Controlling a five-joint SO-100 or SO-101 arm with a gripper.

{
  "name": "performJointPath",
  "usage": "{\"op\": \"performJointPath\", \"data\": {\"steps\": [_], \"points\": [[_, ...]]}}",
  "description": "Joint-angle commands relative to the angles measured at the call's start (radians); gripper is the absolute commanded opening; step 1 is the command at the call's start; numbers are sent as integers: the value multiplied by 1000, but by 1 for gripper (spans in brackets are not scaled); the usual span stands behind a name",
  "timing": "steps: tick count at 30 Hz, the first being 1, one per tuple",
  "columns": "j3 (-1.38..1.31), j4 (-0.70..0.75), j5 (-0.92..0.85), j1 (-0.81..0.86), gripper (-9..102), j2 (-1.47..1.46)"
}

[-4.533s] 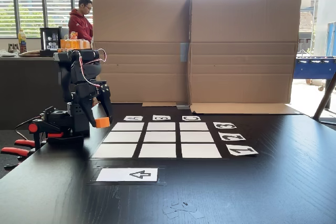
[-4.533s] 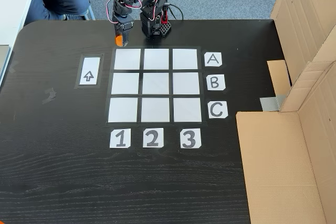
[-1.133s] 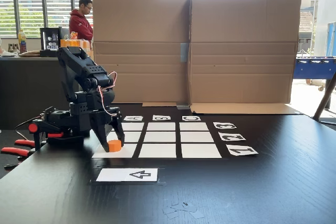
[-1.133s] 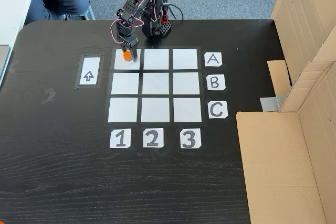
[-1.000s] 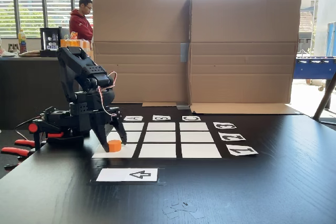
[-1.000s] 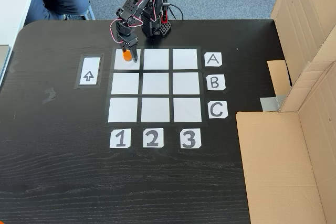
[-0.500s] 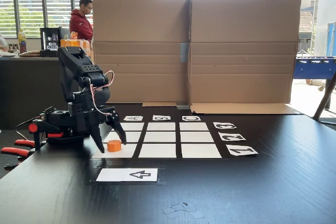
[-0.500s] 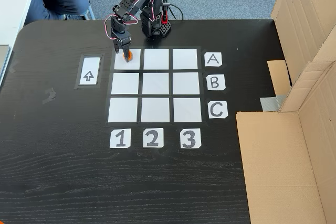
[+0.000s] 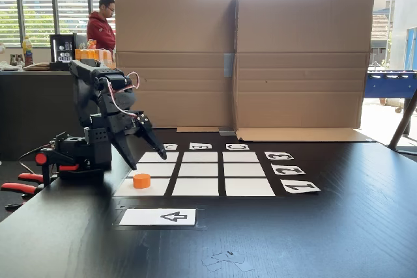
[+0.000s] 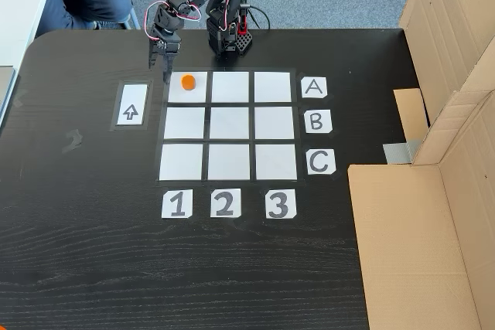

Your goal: Pick up the round, orange token and place it in the grid on square A1.

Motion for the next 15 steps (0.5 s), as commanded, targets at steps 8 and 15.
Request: {"op": "performJointPath", "data": {"steps": [8, 15], "points": [[-31, 34, 6, 147, 33, 353], [-40, 123, 3, 273, 33, 532]]}}
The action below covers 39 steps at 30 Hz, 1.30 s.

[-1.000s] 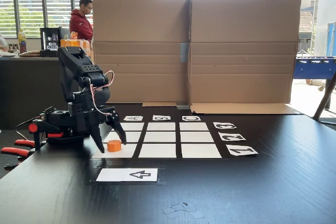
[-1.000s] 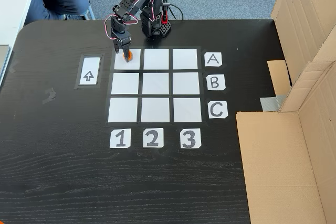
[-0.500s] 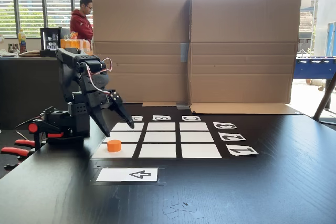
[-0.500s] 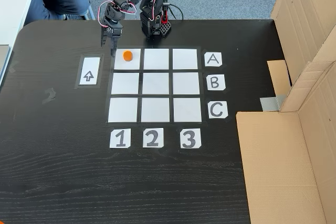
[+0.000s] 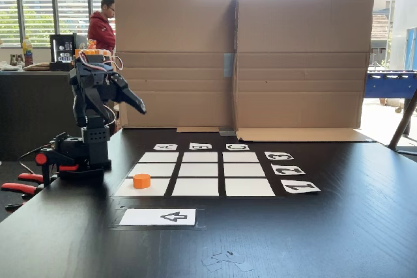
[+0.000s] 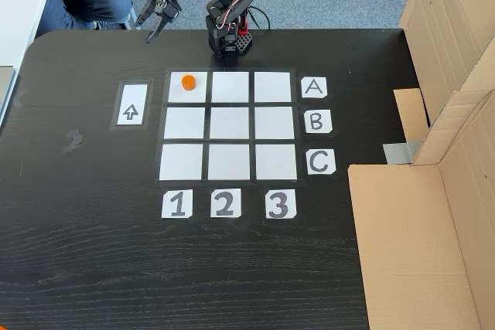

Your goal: Pick up the round, orange token and place it in the grid on square A1.

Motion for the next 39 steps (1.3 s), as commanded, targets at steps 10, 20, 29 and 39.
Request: {"op": "performJointPath", "data": {"steps": [10, 20, 29, 39], "points": [[3, 57, 5, 242, 33, 258], [37, 198, 8, 379, 33, 382], [75, 367, 54, 439, 33, 491], [183, 422, 98, 468, 29, 591]]}}
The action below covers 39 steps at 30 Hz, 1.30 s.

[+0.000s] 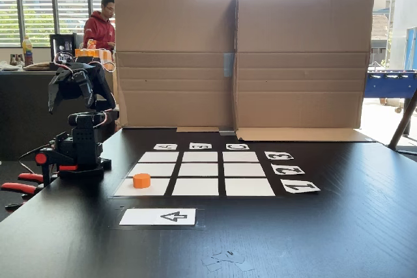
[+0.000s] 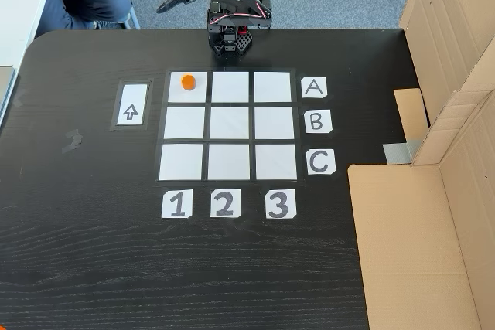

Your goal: Pick up the round, orange token and place it in the grid on square A1.

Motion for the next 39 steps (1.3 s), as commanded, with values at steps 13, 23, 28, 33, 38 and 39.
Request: {"op": "performJointPath", "data": {"steps": [13, 23, 28, 33, 38, 39], "points": [[192, -15, -14, 57, 24, 84], [285, -95, -9, 64, 16, 101], [337, -104, -15, 67, 14, 103], [397, -121, -17, 67, 10, 103], [462, -189, -14, 66, 8, 103], [480, -210, -15, 64, 7, 103]]}}
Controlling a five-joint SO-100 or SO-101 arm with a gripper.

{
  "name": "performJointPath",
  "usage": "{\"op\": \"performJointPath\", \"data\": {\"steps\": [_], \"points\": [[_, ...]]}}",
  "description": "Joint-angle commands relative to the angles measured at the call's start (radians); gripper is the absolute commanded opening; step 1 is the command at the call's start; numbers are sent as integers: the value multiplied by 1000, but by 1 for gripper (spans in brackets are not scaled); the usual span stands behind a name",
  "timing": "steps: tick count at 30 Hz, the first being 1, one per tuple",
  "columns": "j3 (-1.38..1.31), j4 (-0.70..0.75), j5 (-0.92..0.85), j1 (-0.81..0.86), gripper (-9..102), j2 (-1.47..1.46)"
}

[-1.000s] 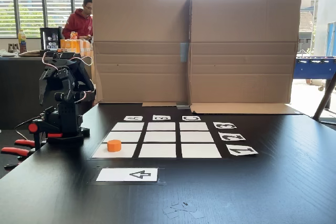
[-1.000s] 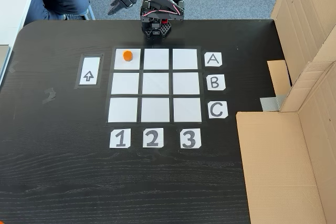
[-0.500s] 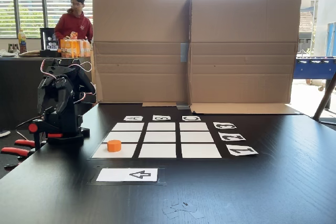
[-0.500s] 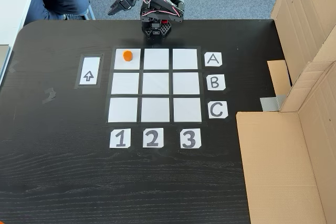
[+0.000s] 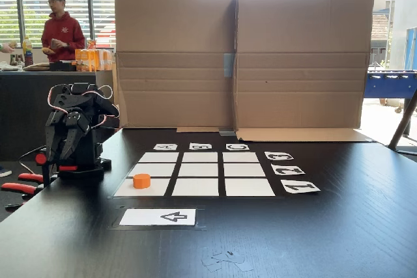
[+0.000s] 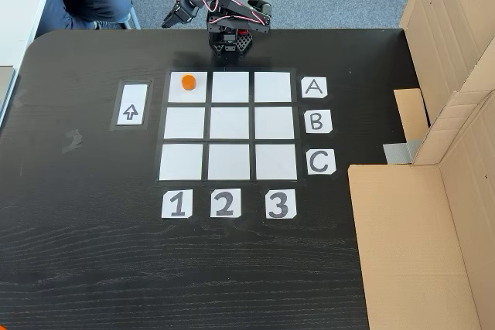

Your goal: Pick up the round, orange token and place it in the grid on square A1.

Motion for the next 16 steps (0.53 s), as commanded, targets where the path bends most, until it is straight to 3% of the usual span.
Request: {"op": "performJointPath", "data": {"steps": [1, 16], "points": [[35, -60, -8, 2, 6, 6], [107, -81, -12, -2, 4, 6]]}}
